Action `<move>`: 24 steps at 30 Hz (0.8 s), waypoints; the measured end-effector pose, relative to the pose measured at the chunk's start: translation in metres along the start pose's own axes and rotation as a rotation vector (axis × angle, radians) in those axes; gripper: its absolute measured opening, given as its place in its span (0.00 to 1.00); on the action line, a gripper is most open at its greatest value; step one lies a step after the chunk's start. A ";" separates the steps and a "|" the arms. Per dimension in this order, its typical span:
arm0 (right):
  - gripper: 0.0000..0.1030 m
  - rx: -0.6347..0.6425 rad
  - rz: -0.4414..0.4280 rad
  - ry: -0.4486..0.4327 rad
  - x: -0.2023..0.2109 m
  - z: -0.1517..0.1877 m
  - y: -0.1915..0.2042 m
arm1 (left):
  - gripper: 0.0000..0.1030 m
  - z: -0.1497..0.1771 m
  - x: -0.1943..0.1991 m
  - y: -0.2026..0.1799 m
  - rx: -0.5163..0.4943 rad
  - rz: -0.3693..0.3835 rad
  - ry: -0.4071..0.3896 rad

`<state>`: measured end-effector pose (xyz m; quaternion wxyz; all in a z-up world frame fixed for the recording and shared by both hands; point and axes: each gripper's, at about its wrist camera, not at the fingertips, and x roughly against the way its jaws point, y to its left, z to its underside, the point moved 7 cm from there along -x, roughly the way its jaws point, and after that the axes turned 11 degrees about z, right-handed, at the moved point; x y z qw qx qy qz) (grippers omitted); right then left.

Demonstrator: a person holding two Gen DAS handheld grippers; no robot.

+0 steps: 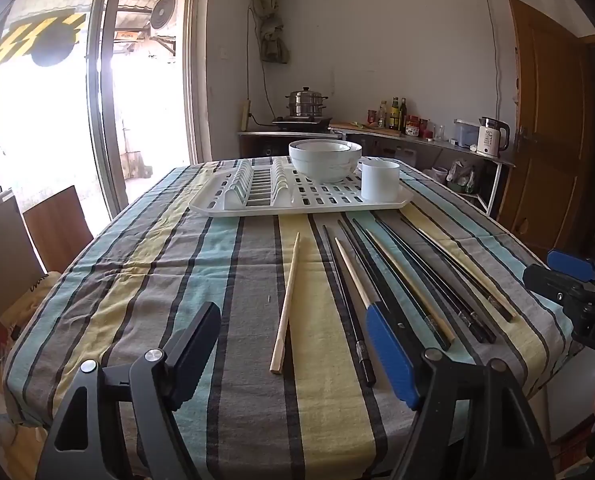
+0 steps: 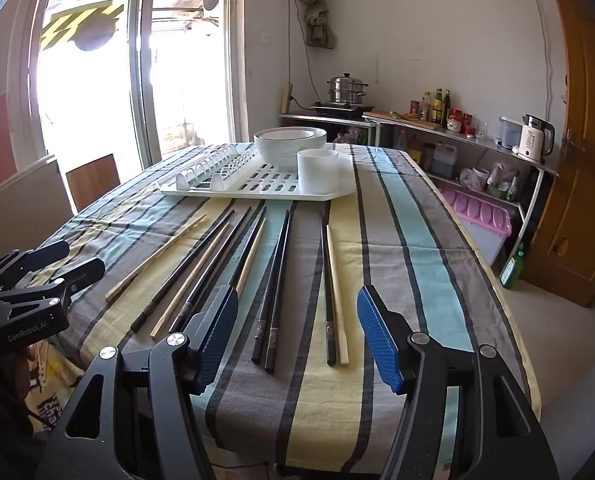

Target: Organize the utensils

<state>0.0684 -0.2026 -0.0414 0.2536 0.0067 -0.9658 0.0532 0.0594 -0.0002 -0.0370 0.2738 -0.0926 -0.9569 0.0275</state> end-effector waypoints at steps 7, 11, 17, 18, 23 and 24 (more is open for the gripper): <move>0.61 0.000 0.000 -0.001 0.000 0.000 0.000 | 0.73 0.000 -0.002 0.000 -0.011 0.006 -0.008; 0.61 0.000 -0.001 -0.001 0.000 0.000 -0.001 | 0.73 0.000 0.001 -0.001 -0.012 0.004 -0.018; 0.61 0.000 0.001 -0.002 0.000 0.000 0.000 | 0.73 -0.003 0.005 -0.002 -0.007 0.002 -0.018; 0.61 0.000 0.001 -0.002 0.000 0.000 0.000 | 0.73 -0.003 0.004 -0.002 -0.008 0.005 -0.015; 0.61 0.000 0.001 -0.002 0.000 0.000 0.000 | 0.70 -0.003 0.005 -0.001 -0.012 0.003 -0.009; 0.61 -0.001 0.000 -0.002 0.000 0.000 0.000 | 0.70 -0.003 0.005 -0.001 -0.010 0.003 -0.004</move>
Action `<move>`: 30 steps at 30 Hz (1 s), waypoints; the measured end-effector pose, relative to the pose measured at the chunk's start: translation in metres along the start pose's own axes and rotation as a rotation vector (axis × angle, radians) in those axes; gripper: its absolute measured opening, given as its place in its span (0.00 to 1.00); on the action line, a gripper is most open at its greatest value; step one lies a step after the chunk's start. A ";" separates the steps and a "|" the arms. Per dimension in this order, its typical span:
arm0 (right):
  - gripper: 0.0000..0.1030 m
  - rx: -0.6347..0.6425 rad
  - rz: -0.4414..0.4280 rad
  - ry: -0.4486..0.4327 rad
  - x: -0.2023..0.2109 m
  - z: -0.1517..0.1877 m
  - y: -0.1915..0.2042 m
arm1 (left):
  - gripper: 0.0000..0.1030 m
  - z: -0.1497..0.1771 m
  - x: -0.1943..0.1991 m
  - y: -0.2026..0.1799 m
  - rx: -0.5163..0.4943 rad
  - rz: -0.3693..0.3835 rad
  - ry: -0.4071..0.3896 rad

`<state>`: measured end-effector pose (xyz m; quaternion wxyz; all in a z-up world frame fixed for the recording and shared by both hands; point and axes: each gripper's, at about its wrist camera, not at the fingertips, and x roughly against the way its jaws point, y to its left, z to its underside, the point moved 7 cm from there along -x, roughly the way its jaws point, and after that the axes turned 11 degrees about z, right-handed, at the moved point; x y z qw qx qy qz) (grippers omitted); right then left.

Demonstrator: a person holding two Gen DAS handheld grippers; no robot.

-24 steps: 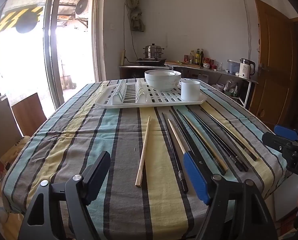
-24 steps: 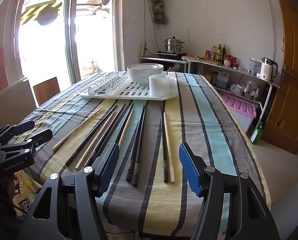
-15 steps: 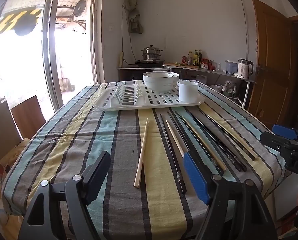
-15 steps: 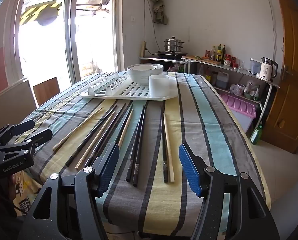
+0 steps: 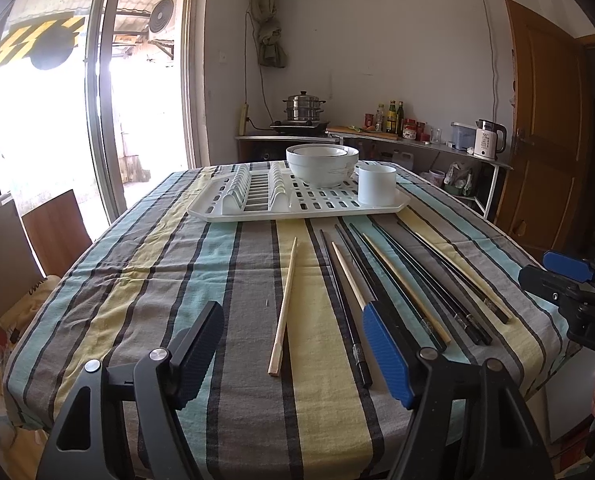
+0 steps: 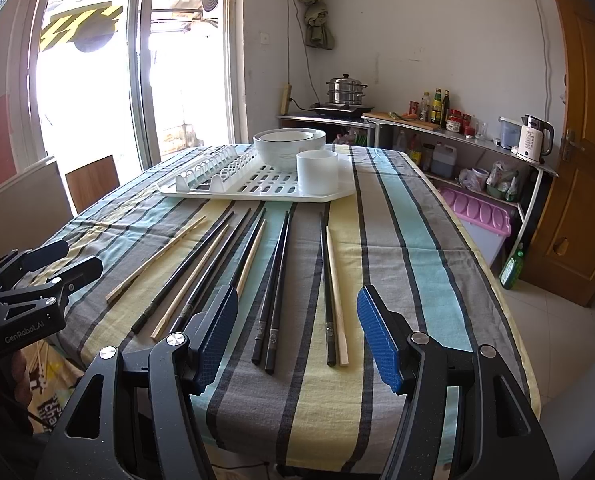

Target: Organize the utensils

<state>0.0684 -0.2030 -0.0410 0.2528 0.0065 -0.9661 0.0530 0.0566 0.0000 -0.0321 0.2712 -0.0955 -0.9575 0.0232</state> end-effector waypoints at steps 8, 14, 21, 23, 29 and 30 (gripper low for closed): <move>0.61 0.000 0.000 -0.001 0.000 0.001 0.000 | 0.69 0.001 -0.001 0.000 0.009 0.000 0.000; 0.61 0.000 -0.001 0.000 0.000 0.001 0.000 | 0.69 0.001 -0.001 -0.001 0.005 0.002 -0.014; 0.61 -0.001 -0.001 0.000 0.000 0.001 -0.001 | 0.69 0.000 -0.004 -0.001 -0.004 -0.002 -0.018; 0.61 -0.001 -0.001 0.002 -0.001 0.001 0.000 | 0.69 0.000 -0.006 -0.002 -0.006 -0.003 -0.014; 0.61 -0.002 -0.001 0.010 -0.006 0.000 0.001 | 0.69 0.000 -0.012 -0.001 -0.005 0.002 -0.007; 0.61 -0.002 -0.001 0.013 -0.008 0.000 0.002 | 0.69 0.000 -0.014 0.000 -0.005 0.003 -0.003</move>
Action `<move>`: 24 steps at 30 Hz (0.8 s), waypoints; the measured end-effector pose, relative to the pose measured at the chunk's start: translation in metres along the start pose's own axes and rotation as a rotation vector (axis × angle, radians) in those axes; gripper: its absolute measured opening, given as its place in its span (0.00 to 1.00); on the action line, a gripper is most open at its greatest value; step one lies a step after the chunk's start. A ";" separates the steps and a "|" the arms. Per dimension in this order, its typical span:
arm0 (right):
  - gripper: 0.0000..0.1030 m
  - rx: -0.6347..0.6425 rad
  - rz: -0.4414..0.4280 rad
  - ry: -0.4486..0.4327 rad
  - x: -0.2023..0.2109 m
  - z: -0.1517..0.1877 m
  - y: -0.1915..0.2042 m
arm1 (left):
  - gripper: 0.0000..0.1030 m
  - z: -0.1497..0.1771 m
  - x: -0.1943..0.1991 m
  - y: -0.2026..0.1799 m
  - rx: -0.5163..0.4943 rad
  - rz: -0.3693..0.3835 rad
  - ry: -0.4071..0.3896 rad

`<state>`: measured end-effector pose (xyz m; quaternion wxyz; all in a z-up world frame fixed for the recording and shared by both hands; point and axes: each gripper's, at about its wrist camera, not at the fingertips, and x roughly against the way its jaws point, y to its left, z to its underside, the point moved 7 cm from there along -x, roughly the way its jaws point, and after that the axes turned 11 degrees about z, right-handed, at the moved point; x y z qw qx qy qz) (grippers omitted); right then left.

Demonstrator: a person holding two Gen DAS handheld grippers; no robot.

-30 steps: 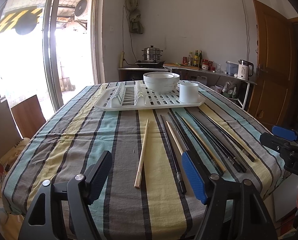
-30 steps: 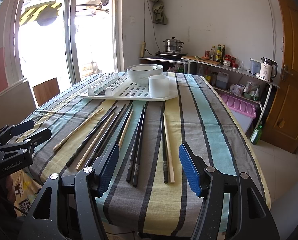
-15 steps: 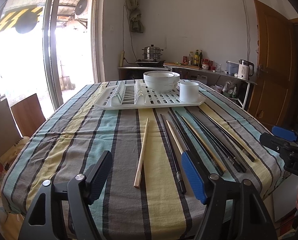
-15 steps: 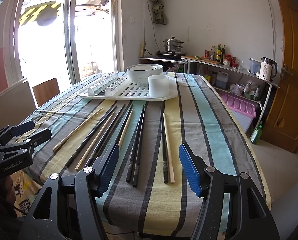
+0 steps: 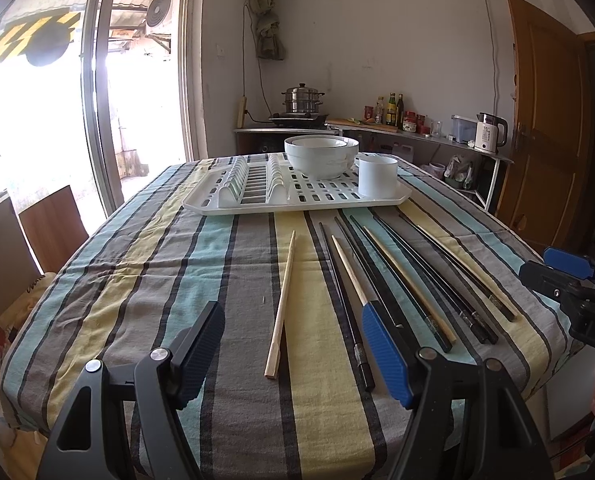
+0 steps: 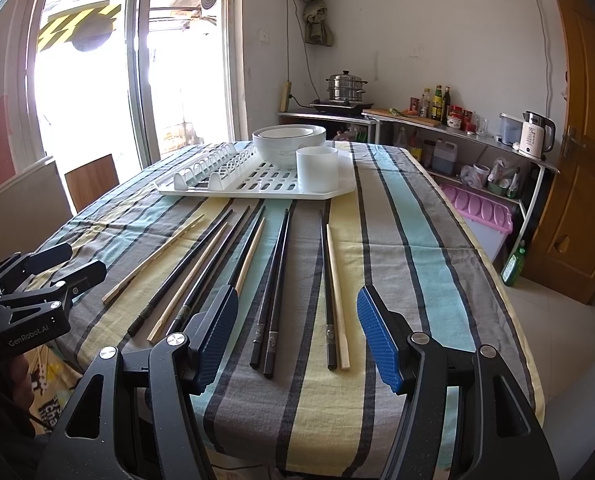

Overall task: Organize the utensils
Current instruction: 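Grasp a wooden chopstick with the left tool while the right tool grasps a black chopstick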

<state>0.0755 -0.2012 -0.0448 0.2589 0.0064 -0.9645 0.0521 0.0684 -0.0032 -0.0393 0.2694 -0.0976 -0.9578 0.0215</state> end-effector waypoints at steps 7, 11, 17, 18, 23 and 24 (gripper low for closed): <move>0.61 0.017 -0.002 0.018 -0.019 -0.006 0.005 | 0.65 -0.007 -0.021 0.013 0.010 -0.007 0.042; 0.61 0.028 -0.013 0.041 -0.036 -0.013 0.011 | 0.59 -0.010 -0.044 0.030 0.023 -0.034 0.106; 0.58 0.040 -0.037 0.071 -0.062 -0.028 0.016 | 0.53 -0.020 -0.081 0.047 0.035 -0.009 0.194; 0.55 0.044 -0.044 0.079 -0.067 -0.031 0.018 | 0.51 -0.022 -0.086 0.049 0.036 -0.001 0.202; 0.40 0.067 -0.064 0.136 -0.098 -0.042 0.025 | 0.46 -0.029 -0.114 0.055 0.037 0.030 0.264; 0.38 0.072 -0.065 0.153 -0.105 -0.043 0.026 | 0.45 -0.030 -0.120 0.055 0.037 0.040 0.274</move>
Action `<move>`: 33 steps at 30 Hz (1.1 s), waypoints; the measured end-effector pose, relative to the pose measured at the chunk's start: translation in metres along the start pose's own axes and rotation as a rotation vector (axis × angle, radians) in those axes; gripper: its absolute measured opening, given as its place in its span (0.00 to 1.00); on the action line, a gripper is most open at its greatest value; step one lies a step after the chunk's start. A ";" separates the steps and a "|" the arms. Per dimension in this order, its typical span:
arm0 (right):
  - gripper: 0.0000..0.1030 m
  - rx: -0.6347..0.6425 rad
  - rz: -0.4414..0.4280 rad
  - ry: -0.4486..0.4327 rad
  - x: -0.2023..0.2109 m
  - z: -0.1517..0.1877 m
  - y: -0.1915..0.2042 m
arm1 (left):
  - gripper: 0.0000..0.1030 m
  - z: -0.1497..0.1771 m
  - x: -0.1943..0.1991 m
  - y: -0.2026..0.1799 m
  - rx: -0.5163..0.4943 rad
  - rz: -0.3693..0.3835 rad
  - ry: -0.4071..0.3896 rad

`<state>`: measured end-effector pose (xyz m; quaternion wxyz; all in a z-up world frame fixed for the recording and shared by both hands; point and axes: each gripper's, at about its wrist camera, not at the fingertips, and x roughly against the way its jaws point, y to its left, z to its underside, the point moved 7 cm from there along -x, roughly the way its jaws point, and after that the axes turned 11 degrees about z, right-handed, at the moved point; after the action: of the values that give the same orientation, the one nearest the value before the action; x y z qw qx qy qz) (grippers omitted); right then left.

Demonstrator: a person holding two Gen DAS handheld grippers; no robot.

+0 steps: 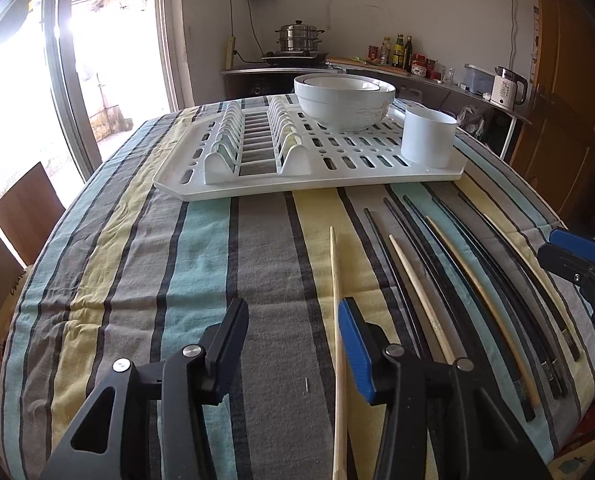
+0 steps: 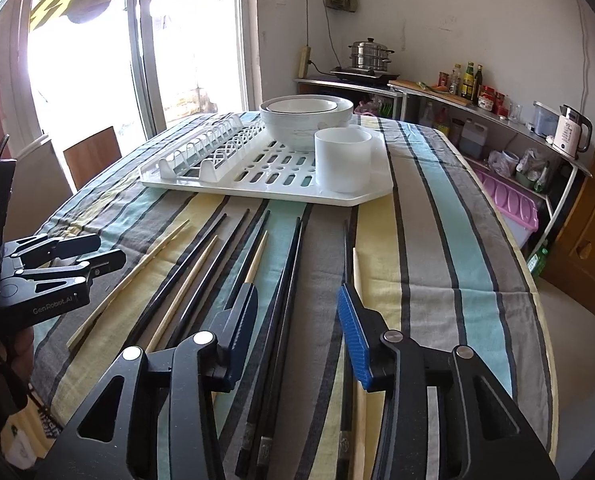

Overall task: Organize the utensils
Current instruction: 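Grasp a wooden chopstick with the left tool while the right tool grasps a black chopstick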

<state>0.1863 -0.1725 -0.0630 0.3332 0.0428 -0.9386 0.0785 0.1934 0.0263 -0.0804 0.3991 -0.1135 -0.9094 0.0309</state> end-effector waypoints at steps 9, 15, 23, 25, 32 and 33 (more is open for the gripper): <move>0.21 0.034 -0.018 0.125 -0.051 -0.006 0.004 | 0.42 -0.009 -0.027 0.001 0.012 0.055 0.076; 0.16 0.034 -0.030 0.158 -0.064 -0.007 0.004 | 0.39 -0.016 -0.036 -0.001 -0.034 0.007 0.112; 0.16 0.059 -0.034 0.194 -0.078 -0.016 0.007 | 0.32 -0.024 -0.045 -0.008 -0.053 0.018 0.144; 0.16 0.066 -0.031 0.206 -0.082 -0.017 0.008 | 0.31 -0.025 -0.047 -0.011 -0.070 0.022 0.151; 0.09 0.094 -0.030 0.233 -0.090 -0.024 0.012 | 0.15 -0.031 -0.055 -0.019 -0.117 0.038 0.174; 0.06 0.097 -0.033 0.233 -0.090 -0.024 0.013 | 0.12 -0.031 -0.055 -0.020 -0.124 0.038 0.173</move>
<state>0.2693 -0.1532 -0.1028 0.4388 0.0651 -0.8878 0.1226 0.2489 -0.0075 -0.0961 0.4678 -0.1574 -0.8693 -0.0277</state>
